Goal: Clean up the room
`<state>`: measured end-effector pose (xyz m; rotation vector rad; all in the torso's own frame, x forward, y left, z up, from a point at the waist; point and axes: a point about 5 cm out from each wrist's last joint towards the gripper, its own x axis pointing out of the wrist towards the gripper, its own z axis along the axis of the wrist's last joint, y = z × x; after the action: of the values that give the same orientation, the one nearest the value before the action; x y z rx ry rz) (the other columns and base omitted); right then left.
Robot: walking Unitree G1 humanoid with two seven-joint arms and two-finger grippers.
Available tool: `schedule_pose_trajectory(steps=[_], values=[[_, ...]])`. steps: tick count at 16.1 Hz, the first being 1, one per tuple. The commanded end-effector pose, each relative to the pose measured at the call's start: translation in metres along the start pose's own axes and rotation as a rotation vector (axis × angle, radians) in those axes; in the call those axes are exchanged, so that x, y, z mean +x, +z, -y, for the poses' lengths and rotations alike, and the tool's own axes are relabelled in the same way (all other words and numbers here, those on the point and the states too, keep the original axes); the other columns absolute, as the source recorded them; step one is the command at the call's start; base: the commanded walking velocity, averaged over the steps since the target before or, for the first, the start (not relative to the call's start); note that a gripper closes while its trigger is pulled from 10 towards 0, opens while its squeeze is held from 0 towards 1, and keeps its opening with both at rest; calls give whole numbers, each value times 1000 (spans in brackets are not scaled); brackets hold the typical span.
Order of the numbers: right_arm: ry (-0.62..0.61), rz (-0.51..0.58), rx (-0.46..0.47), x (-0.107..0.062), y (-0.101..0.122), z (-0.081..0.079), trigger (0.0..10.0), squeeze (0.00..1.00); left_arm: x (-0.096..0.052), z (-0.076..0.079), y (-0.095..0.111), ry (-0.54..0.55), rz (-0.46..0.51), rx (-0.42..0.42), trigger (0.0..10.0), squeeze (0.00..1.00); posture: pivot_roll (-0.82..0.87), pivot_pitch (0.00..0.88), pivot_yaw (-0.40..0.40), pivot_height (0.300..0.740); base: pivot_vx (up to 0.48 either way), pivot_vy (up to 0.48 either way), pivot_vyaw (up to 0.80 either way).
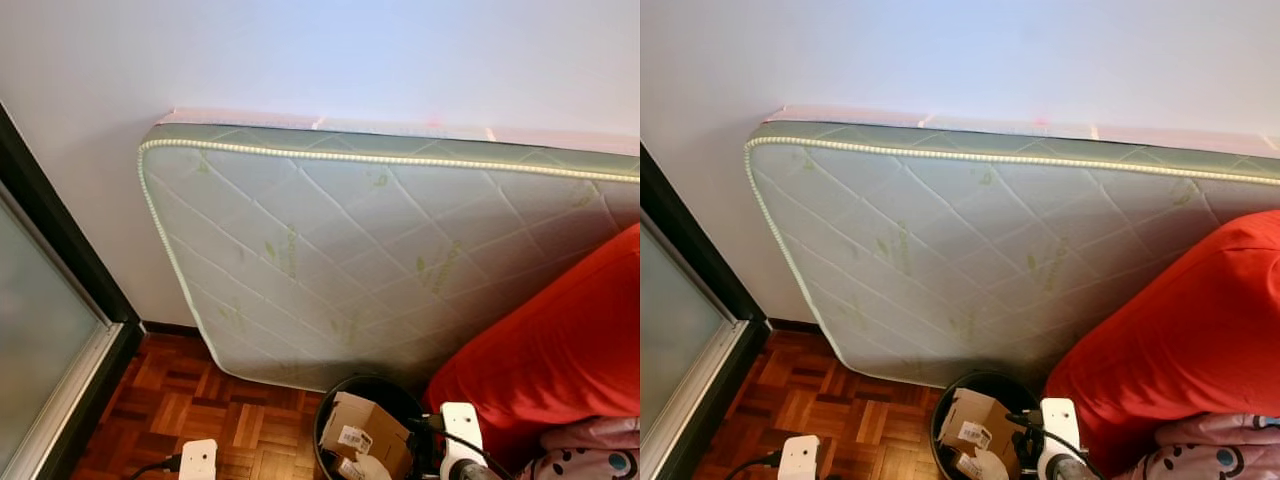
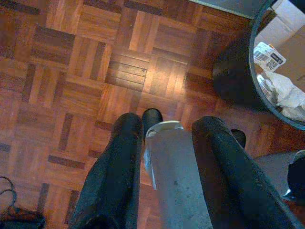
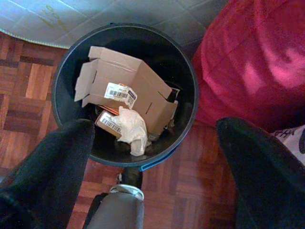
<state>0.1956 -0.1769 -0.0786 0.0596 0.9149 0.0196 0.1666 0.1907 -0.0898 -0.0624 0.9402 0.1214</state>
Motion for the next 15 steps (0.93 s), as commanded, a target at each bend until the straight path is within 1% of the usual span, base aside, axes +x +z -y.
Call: schedule_pose_trajectory(steps=[1,11,15], values=[[12,-20,-14,0,-4,-4,10000,0,-1,-2,-5,8,-17,-2,10000,0,38,30,-65,740,0,0,0],[10,-26,-28,0,-3,-3,10000,0,-2,-2,-8,8,-20,-6,10000,0,39,49,-63,740,0,0,0],[13,-28,-27,0,-4,-3,10000,0,-2,-2,-8,7,-21,-6,10000,0,41,52,-62,740,-186,0,0]])
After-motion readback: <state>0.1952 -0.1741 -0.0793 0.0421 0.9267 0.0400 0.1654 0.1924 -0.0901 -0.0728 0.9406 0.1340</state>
